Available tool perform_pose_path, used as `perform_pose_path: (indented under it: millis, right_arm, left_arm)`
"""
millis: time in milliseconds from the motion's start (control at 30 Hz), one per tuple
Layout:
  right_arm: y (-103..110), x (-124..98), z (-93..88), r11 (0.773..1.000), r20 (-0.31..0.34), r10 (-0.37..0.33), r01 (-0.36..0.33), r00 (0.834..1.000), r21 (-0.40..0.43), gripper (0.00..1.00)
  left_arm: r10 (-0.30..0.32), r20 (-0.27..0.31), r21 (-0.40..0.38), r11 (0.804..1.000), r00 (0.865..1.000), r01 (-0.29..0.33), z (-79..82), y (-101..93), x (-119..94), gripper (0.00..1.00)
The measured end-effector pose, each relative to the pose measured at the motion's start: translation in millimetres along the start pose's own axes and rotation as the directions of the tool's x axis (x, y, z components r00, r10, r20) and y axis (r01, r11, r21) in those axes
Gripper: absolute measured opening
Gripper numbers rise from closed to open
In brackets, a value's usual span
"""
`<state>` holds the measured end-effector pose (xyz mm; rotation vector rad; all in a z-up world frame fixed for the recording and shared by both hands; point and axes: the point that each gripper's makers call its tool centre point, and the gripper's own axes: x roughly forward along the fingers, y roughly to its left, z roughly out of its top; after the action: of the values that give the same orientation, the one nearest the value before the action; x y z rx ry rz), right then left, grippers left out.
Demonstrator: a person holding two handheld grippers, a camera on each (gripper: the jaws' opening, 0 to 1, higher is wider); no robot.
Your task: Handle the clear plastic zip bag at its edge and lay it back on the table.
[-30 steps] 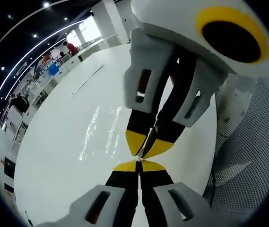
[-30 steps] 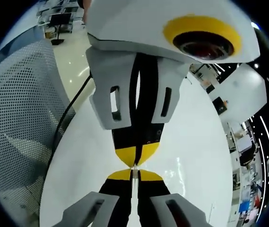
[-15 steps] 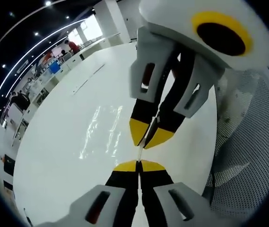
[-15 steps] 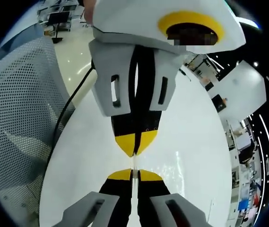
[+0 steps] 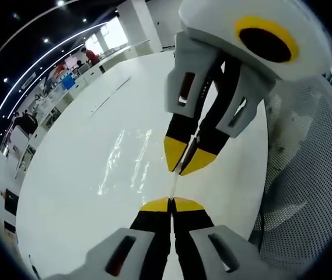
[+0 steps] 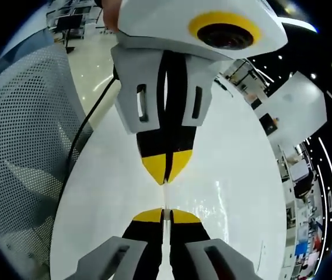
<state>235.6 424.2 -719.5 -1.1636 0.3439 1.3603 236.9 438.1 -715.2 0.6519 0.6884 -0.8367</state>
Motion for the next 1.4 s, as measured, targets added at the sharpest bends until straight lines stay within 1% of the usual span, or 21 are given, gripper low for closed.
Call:
perform_pose_path:
  millis: [367,567,1400]
  right_arm:
    - [1,-2,-5.7,1.0,-0.007,0.006,-0.006,1.0,0.014,0.0]
    - [3,-4,-5.7,1.0,-0.011,0.008,-0.008,1.0,0.006,0.0]
    - [5,-10,-11.1,1.0,-0.028,-0.002,0.002,1.0,0.006,0.0]
  left_arm:
    - [-0.007,0.003,-0.031,0.999,1.0,0.007,-0.2,0.5,4,0.0]
    - [-0.013,-0.001,-0.033,0.999,1.0,0.013,-2.8,-1.0,7,0.0]
    - [-0.018,-0.012,-0.03,0.999,1.0,0.018,-6.7,-3.4,1,0.0]
